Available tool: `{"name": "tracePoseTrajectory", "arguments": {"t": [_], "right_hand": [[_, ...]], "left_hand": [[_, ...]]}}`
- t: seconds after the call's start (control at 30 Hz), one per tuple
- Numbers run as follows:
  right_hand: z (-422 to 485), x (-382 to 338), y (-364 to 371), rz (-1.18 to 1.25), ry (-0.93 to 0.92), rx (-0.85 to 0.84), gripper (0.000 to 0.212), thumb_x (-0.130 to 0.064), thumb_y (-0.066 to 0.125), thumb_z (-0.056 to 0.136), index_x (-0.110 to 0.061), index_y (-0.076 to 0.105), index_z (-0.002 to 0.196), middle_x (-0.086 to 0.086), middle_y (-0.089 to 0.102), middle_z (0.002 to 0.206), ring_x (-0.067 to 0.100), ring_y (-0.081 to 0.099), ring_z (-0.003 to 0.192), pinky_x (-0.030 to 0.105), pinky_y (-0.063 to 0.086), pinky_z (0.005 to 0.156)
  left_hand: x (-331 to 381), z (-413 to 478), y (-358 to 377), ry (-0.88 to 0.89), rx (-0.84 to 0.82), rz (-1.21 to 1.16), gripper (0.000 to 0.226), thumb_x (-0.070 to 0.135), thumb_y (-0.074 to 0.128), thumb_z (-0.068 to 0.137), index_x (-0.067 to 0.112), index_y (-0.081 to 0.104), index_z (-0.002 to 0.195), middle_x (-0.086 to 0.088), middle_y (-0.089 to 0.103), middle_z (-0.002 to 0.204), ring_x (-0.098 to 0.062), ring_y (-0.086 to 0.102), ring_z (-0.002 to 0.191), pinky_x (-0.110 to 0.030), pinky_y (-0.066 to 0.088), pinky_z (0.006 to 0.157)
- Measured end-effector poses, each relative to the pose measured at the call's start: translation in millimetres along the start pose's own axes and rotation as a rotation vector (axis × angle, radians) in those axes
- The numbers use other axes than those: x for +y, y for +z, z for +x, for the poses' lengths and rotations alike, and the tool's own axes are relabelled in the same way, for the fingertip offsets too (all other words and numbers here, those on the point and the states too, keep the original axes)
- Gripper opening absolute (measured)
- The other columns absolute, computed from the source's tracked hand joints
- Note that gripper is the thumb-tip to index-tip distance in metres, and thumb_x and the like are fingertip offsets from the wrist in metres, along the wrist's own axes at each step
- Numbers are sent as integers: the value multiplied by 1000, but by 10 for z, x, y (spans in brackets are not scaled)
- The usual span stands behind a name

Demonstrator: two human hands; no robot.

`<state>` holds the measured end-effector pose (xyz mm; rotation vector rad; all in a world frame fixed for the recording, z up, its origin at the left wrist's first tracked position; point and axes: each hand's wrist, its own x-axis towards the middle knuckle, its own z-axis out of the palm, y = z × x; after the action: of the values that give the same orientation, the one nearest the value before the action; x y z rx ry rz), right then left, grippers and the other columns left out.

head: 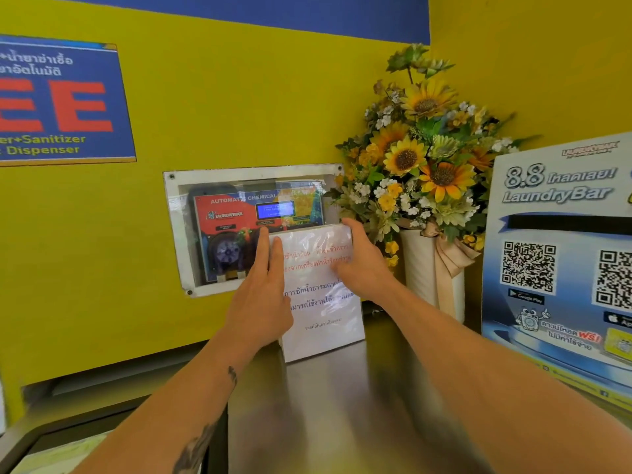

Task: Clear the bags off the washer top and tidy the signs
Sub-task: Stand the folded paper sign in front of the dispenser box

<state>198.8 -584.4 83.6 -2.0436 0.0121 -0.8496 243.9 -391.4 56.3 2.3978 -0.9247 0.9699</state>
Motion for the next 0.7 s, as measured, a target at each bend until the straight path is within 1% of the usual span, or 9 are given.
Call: {"name": "tracePoseTrajectory", "arguments": {"t": [0.03,0.13,0.17,0.23,0.3,0.37,0.43,0.57,0.7], "right_hand": [[10,15,48,7,-6,19,88,8,61,80,-32,23,148,-3,57,120,18,61,100,28,57,65],[58,28,175,14,-26,39,89,9,61,79,-30,24,150,-3,57,120,12,59,92,14,50,54],[80,22,205,20,-27,35,89,9,61,78,-29,24,150,-3,56,118,10,58,88,13,49,50],[122,5,249,20,-30,31,88,12,61,76,-29,28,147,-1,55,117,8,58,84,15,51,47],[163,5,291,0,-35,34,88,11,63,73,-31,31,142,2,55,118,10,59,88,19,53,47],[204,31,332,-32,-37,41,91,7,65,68,-36,30,140,5,53,120,20,60,98,22,52,50],[226,54,358,-55,-32,40,94,4,65,66,-37,28,142,5,48,122,24,57,103,24,51,57],[230,64,387,-90,-24,50,99,4,66,69,-34,21,149,6,40,128,21,48,104,32,50,74],[214,58,411,-111,-33,52,99,3,64,71,-31,16,151,7,36,130,20,45,105,32,46,81]], "left_hand": [[-23,18,10,-11,6,6,104,13,66,82,16,-11,152,8,-35,155,-21,55,97,-30,55,62],[-122,80,31,-21,30,35,102,12,65,83,14,-9,152,6,-34,155,-20,54,89,-27,50,57],[-154,95,40,-25,30,41,102,13,66,83,14,-10,152,5,-33,156,-20,55,92,-25,49,57],[-198,109,68,-35,26,44,102,14,66,84,14,-10,152,5,-33,156,-22,54,105,-24,51,63],[-207,109,106,-32,27,46,100,15,65,85,13,-9,152,2,-32,156,-25,47,121,-26,53,73],[-204,112,133,-23,27,48,99,17,64,85,12,-8,152,0,-30,157,-27,40,129,-28,53,81],[-198,126,131,-30,22,52,99,19,65,85,12,-8,152,0,-29,158,-27,38,131,-31,53,84],[-209,149,132,-42,12,97,100,24,64,85,11,-9,152,-3,-28,158,-27,37,132,-31,51,87],[-219,182,151,-45,-2,117,101,24,64,84,10,-10,151,-6,-27,158,-29,31,137,-32,47,95]]}}
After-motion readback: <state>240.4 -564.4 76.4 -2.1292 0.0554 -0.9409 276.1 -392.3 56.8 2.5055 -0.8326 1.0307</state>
